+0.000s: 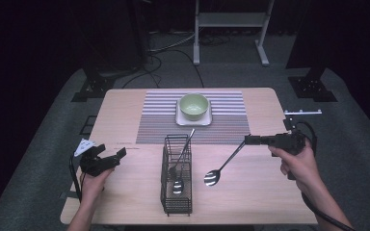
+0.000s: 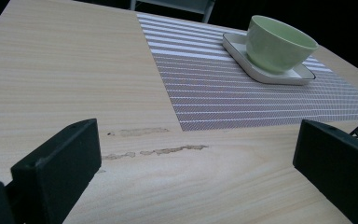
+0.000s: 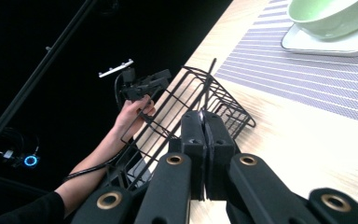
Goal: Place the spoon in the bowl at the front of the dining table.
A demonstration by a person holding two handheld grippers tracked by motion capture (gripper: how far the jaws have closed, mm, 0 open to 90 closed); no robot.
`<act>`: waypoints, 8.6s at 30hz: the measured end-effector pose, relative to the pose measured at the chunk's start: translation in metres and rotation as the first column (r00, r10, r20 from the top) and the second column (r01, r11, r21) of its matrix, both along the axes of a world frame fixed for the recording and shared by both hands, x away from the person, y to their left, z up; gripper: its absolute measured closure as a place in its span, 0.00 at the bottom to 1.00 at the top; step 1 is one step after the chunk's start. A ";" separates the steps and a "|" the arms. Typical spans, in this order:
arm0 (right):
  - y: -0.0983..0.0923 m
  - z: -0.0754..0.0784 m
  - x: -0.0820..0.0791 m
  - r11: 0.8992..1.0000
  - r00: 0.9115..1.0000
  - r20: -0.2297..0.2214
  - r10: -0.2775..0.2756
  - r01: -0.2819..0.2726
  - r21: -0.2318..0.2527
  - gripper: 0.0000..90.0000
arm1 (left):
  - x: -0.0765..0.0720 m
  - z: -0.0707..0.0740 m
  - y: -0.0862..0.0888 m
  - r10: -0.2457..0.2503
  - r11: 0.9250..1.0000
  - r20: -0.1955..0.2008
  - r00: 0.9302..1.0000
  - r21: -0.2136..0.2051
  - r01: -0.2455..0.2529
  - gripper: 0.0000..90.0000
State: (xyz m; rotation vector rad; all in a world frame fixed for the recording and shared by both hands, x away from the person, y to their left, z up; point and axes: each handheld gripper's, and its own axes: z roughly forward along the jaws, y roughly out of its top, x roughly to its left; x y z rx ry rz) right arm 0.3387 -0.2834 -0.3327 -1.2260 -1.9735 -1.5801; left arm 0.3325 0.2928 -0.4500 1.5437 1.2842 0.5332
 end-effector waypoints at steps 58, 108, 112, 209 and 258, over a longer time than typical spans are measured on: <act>-0.001 -0.015 0.047 0.986 0.991 0.019 -0.136 0.137 -0.096 0.98 | 0.001 0.000 0.003 0.003 1.000 0.002 1.000 0.000 -0.003 0.00; 0.010 -0.004 0.091 0.967 0.972 0.036 -0.232 0.235 -0.094 0.98 | 0.000 0.000 0.003 0.003 1.000 0.005 1.000 -0.002 -0.003 0.00; 0.011 -0.003 0.094 0.966 0.970 0.039 -0.241 0.243 -0.093 0.98 | 0.000 0.000 0.003 0.003 1.000 0.005 1.000 -0.002 -0.003 0.00; 0.041 0.020 0.179 0.888 0.894 0.039 -0.446 0.447 -0.109 0.98 | 0.000 0.001 0.003 -0.004 1.000 0.010 1.000 -0.014 0.004 0.00; 0.088 -0.024 0.222 0.832 0.853 0.025 -0.522 0.515 -0.207 0.98 | 0.000 0.000 0.002 -0.008 1.000 0.016 1.000 -0.009 0.008 0.00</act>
